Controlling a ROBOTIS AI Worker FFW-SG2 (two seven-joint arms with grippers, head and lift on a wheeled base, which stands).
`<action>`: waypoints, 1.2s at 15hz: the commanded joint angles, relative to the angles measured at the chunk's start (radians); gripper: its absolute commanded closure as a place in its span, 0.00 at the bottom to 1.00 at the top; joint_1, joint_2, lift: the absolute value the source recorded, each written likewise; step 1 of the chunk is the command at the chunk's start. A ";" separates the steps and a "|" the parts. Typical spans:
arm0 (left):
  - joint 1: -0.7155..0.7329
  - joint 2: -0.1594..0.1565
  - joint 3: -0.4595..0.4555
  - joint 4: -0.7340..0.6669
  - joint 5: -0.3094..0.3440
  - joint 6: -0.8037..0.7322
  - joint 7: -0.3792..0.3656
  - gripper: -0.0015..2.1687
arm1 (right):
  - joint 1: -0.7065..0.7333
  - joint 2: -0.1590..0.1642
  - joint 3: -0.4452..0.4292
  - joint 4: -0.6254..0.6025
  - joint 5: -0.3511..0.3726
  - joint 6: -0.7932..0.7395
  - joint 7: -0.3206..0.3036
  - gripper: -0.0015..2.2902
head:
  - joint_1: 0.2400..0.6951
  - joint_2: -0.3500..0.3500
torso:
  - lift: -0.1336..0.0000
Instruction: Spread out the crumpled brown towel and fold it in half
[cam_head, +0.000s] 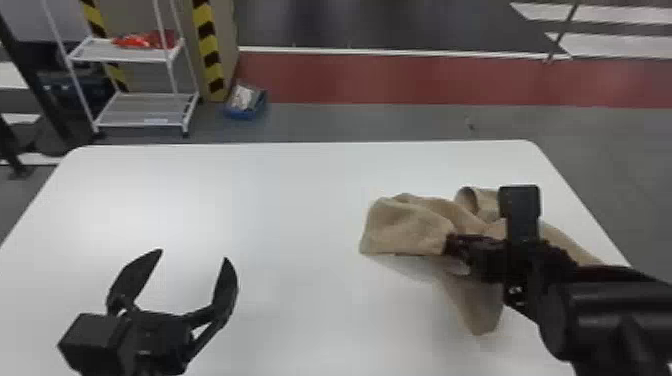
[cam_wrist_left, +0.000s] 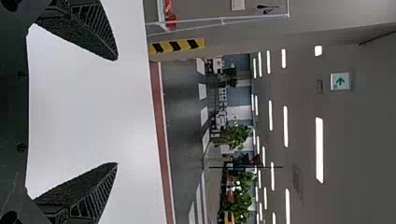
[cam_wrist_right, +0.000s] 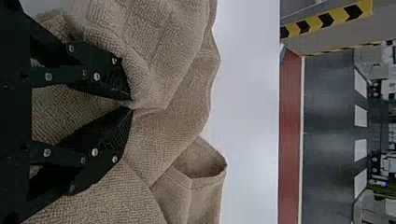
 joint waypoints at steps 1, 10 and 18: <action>-0.002 -0.002 0.000 0.002 -0.001 0.005 0.000 0.03 | 0.051 -0.010 -0.070 -0.061 -0.048 -0.147 0.056 0.02 | 1.00 0.39 | 0.07; -0.011 -0.003 -0.011 0.002 -0.004 0.029 0.000 0.03 | 0.275 -0.036 -0.101 -0.411 0.027 -0.291 0.183 0.02 | 1.00 0.37 | 0.07; -0.016 -0.002 -0.017 -0.001 -0.009 0.038 0.000 0.03 | 0.391 -0.038 -0.068 -0.463 0.140 -0.310 0.232 0.08 | 1.00 0.39 | 0.07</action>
